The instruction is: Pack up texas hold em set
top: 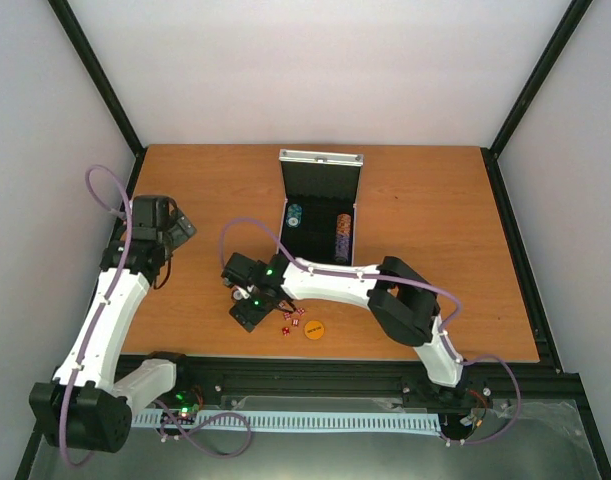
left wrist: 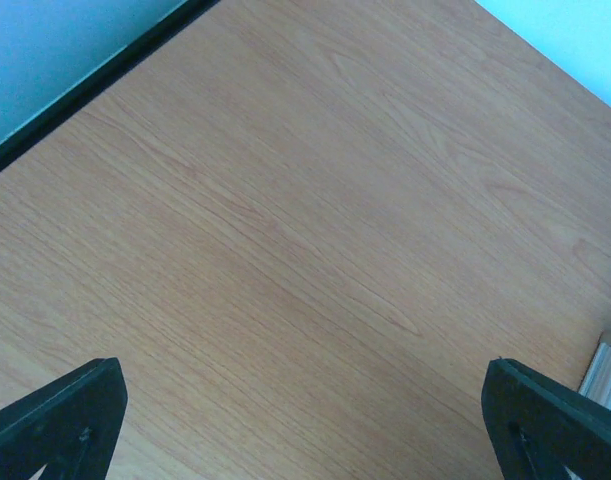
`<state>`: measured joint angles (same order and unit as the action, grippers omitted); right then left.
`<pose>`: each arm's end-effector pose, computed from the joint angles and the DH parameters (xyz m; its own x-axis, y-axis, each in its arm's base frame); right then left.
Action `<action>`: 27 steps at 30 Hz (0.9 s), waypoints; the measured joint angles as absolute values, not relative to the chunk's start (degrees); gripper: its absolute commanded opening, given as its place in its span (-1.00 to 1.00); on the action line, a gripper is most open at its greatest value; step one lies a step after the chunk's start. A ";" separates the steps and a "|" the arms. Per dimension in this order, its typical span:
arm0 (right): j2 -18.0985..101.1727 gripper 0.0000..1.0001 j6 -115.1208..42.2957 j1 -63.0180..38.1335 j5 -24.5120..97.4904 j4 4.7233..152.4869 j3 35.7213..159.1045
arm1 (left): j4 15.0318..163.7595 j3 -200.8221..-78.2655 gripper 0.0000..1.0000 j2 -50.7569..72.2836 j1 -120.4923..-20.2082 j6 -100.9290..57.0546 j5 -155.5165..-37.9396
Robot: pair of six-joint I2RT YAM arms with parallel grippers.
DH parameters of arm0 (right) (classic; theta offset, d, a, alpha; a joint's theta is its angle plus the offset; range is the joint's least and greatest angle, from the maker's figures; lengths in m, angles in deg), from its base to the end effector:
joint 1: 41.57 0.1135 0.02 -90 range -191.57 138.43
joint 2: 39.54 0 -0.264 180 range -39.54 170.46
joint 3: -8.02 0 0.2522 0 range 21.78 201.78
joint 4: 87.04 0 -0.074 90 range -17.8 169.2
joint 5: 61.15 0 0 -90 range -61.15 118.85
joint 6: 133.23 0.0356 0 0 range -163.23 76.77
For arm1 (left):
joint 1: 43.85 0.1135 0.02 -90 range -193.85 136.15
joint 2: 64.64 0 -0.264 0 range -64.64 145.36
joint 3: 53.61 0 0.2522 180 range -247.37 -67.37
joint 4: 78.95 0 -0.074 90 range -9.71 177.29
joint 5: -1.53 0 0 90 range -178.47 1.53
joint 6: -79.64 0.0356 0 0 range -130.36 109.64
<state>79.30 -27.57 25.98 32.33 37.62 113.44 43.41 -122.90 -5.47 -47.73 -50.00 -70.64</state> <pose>0.1631 0.4004 0.1841 -0.5940 -0.7321 -0.3336 -0.8003 0.5800 0.1523 0.2061 -0.0031 0.3049 -0.4761 -0.5764 -0.6641 -0.5787 0.7740 -0.2569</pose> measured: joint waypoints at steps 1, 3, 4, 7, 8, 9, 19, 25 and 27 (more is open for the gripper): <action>79.96 0.75 -27.54 26.00 32.40 37.22 114.22 | 43.26 -122.90 0.99 -5.88 -47.73 -49.97 -70.27; 81.58 0.75 -27.50 26.00 32.33 36.22 116.17 | 43.02 -122.90 1.00 -6.56 -47.73 -49.95 -69.75; 82.12 0.75 -27.48 26.02 32.31 36.02 116.74 | 42.93 -122.90 1.00 -6.89 -47.73 -49.95 -69.55; 83.65 0.73 -27.17 26.07 31.90 34.73 118.79 | 42.67 -122.88 0.99 -7.54 -47.73 -49.93 -69.37; 84.24 0.71 -26.98 26.07 31.63 34.27 119.53 | 42.65 -122.88 0.99 -7.72 -47.73 -49.93 -69.35; 84.83 0.70 -26.80 26.07 31.42 33.92 120.17 | 42.65 -122.86 1.00 -7.85 -47.73 -49.93 -69.35; 90.10 0.62 -24.88 26.13 29.27 30.49 124.98 | 42.63 -122.38 0.99 -9.20 -47.73 -49.54 -69.35; 91.57 0.56 -24.31 26.20 28.42 28.98 127.31 | 42.63 -121.87 0.99 -9.77 -47.73 -49.51 -69.37; 92.16 0.52 -24.14 26.24 28.03 28.46 128.30 | 42.65 -121.68 0.99 -9.81 -47.73 -49.49 -69.37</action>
